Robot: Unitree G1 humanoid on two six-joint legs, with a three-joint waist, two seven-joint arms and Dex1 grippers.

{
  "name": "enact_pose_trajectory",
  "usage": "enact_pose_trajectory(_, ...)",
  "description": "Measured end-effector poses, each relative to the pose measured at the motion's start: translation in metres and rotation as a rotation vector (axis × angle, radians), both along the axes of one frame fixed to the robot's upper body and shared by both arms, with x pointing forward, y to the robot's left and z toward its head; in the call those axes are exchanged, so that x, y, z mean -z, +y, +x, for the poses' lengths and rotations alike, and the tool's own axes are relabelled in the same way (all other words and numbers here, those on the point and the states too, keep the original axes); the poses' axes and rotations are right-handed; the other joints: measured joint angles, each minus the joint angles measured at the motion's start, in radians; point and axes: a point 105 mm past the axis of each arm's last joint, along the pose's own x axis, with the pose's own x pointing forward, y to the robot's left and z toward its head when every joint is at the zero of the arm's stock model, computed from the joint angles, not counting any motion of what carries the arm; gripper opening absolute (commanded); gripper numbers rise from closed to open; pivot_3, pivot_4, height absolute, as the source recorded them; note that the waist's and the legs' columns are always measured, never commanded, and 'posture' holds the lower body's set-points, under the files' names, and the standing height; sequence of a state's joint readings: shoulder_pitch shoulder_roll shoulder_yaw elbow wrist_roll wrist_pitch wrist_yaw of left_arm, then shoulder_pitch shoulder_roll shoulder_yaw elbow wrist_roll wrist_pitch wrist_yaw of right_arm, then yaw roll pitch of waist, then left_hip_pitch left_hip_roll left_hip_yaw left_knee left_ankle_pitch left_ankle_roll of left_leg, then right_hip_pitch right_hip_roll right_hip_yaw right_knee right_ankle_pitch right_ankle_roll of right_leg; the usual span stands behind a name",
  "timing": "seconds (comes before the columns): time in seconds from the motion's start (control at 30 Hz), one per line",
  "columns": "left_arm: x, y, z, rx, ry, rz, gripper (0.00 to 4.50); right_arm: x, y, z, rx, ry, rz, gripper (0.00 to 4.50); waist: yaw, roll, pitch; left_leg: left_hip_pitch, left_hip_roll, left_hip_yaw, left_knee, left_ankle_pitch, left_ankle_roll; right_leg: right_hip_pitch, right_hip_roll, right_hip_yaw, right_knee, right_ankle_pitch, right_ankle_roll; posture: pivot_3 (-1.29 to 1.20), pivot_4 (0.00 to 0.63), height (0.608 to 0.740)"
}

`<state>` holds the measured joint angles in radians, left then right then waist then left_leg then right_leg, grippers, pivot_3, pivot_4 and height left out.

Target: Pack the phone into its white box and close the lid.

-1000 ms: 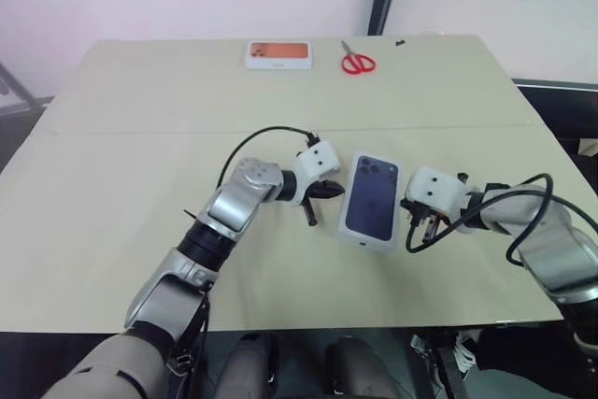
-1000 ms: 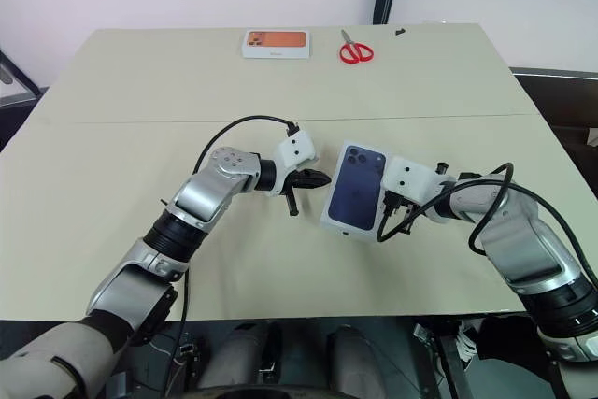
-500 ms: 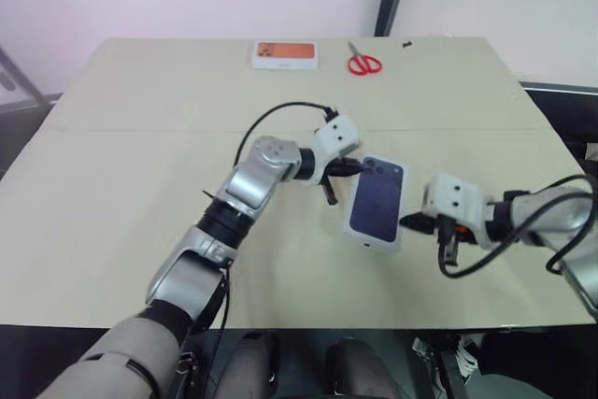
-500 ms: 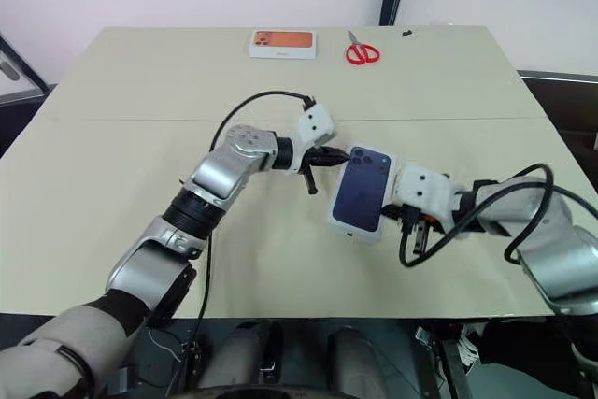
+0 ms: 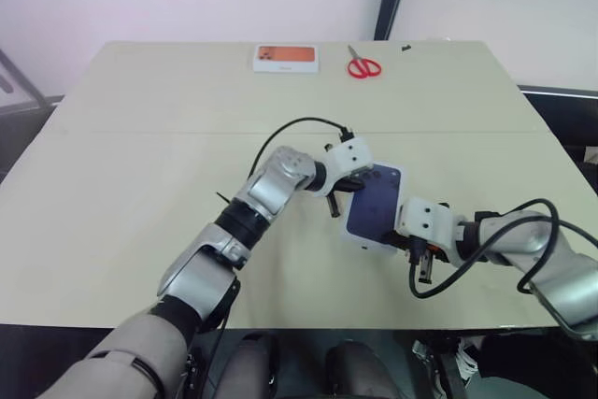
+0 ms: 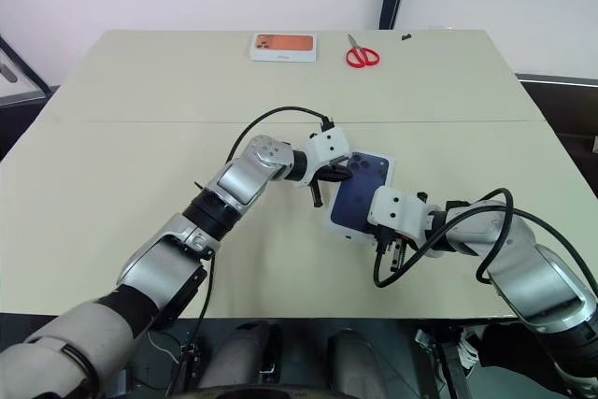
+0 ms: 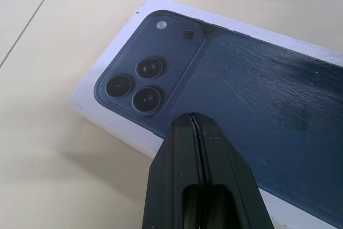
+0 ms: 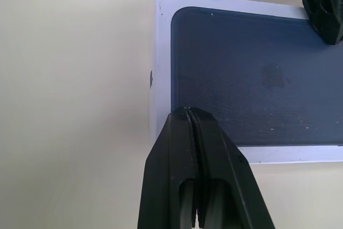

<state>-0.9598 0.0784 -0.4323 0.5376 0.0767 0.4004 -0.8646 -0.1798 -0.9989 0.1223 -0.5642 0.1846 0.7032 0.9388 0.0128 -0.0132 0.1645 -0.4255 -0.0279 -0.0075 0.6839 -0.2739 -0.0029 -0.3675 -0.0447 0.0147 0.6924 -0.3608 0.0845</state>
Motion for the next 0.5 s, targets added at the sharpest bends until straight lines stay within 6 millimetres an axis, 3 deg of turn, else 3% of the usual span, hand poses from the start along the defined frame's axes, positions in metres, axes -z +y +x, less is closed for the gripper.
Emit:
enact_pose_trajectory(0.07,-0.003,0.005,0.006,-0.046,-0.009,-0.048,0.0,-0.004,0.0,0.007,0.013,-0.024,0.027,0.06,-0.001,-0.001,0.0,0.0,0.0,0.0,0.0,0.0,0.0,-0.001,0.0,0.0,0.0,0.0,0.0,0.0,0.15,0.74)
enact_pose_trajectory(0.17,-0.025,0.032,0.025,-0.174,-0.04,-0.167,0.0,-0.028,0.001,0.034,0.082,-0.137,0.156,0.06,-0.013,-0.001,0.001,-0.002,0.0,0.001,-0.001,0.0,-0.001,-0.007,0.0,0.002,0.005,0.0,0.0,0.0,0.15,0.74)
enact_pose_trajectory(0.27,-0.059,0.08,0.038,-0.285,-0.149,-0.247,0.0,-0.053,-0.005,0.055,0.136,-0.241,0.236,0.06,-0.025,0.0,0.001,-0.002,0.0,0.001,-0.003,0.001,-0.002,-0.008,0.001,0.002,0.005,0.0,0.0,0.0,0.15,0.74)
enact_pose_trajectory(0.33,-0.068,0.119,0.037,-0.361,-0.193,-0.267,0.0,-0.059,-0.013,0.064,0.179,-0.263,0.272,0.06,-0.028,0.0,0.0,-0.001,0.0,0.001,-0.003,0.001,-0.002,-0.008,0.001,0.002,0.005,0.0,0.0,0.0,0.15,0.74)
enact_pose_trajectory(0.4,-0.062,0.155,0.026,-0.431,-0.189,-0.27,0.0,-0.06,-0.02,0.071,0.212,-0.26,0.317,0.06,-0.028,0.0,0.0,-0.001,0.0,0.001,-0.003,0.001,-0.002,-0.008,0.0,0.002,0.006,0.0,0.0,0.0,0.15,0.74)
enact_pose_trajectory(0.5,-0.035,0.207,-0.002,-0.537,-0.122,-0.242,0.0,-0.061,-0.029,0.081,0.256,-0.246,0.376,0.06,-0.028,0.0,0.001,-0.002,0.0,0.001,-0.003,0.001,-0.002,-0.008,0.0,0.002,0.005,0.0,0.0,0.0,0.15,0.74)
